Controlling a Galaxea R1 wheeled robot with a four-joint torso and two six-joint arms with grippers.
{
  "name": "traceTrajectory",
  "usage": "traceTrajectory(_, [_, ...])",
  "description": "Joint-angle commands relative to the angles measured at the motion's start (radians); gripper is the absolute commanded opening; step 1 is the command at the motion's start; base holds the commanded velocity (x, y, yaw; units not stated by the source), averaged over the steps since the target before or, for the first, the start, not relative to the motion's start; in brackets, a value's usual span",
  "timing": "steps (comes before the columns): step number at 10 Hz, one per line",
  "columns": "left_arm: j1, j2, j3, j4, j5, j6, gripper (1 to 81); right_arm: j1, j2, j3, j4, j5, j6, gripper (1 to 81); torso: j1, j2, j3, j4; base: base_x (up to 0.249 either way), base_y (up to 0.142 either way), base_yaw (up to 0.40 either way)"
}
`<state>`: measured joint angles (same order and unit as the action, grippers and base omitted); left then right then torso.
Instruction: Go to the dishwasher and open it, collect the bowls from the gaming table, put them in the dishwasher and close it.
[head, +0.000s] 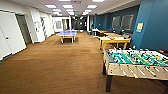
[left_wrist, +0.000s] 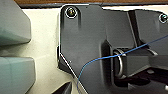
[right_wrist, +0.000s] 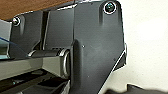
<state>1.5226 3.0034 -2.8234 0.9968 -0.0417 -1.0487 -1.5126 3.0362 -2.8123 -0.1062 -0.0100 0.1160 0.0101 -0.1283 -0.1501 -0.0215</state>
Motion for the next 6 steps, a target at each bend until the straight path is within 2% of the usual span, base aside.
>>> traceTrajectory(1, [-0.046,-0.006,-0.005,-0.007,0.046,-0.002,81.1,0.051,-0.004,-0.001,0.003,-0.053,-0.001,81.1,0.000,0.000,0.000,0.000,0.000,0.000,0.000])
traceTrajectory(3, [-0.046,-0.004,-0.005,-0.007,0.045,-0.004,81.1,0.053,-0.004,-0.001,0.006,-0.053,0.001,81.1,0.000,0.000,0.000,0.000,0.000,0.000,0.000])
traceTrajectory(6, [-0.046,-0.004,-0.005,-0.007,0.045,-0.002,81.1,0.050,0.000,0.001,0.005,-0.053,0.001,81.1,-0.002,-0.001,0.000,0.000,0.091,0.000,0.000])
